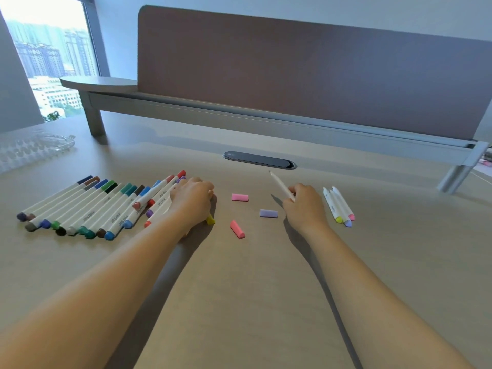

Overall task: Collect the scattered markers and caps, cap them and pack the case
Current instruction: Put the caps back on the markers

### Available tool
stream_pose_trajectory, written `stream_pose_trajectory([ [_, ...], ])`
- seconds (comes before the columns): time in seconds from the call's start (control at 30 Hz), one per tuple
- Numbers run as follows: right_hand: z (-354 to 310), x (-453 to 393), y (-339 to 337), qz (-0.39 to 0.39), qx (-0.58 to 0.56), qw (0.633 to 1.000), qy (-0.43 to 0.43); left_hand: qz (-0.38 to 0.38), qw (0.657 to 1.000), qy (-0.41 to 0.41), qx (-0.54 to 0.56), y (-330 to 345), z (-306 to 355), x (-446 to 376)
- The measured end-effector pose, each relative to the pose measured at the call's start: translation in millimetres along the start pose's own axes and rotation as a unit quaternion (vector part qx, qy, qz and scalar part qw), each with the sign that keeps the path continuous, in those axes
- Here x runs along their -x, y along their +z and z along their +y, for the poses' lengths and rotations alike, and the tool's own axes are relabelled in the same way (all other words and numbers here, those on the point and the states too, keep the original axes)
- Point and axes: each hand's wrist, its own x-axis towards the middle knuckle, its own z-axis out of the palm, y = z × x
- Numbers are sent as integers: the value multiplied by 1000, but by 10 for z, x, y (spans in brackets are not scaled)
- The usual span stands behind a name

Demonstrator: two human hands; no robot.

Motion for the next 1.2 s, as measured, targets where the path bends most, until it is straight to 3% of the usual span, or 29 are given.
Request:
stream_pose_trajectory([
  [0.07, 37, -30, 7, -11, -6, 1000, -1, 36, 999, 14, 36, -28, 68, -28],
  [0.2, 111, -77, -21, -19, -25, 999, 7, -1, 996, 59, 67, 10, 278, -178],
  [0.4, 177, -99, -56, -29, -30, 999, -5, -18, 993, 105, -59, 145, 455, -311],
  [0.47, 188, -100, -56, -23, -31, 999, -9, -25, 979, 187, 73, 156, 511, -290],
  [0.5, 187, -94, -57, -19, -33, 999, -9, -55, 947, 243, 202, 134, 558, -236],
  [0.53, 183, -81, -61, -15, -38, 999, -10, -62, 911, 241, 329, 124, 589, -218],
  [0.63, 142, -33, -76, -6, -71, 997, -22, 13, 927, 51, 371, -42, 515, -147],
  [0.67, 124, -13, -84, -3, -78, 997, -27, 13, 916, 31, 400, -58, 486, -161],
  [0.93, 27, 146, -102, 14, -73, 995, -69, -45, 764, -47, 642, -329, 425, 69],
  [1.2, 28, 197, -149, 26, -70, 995, -67, -48, 754, -88, 649, -361, 461, 131],
])
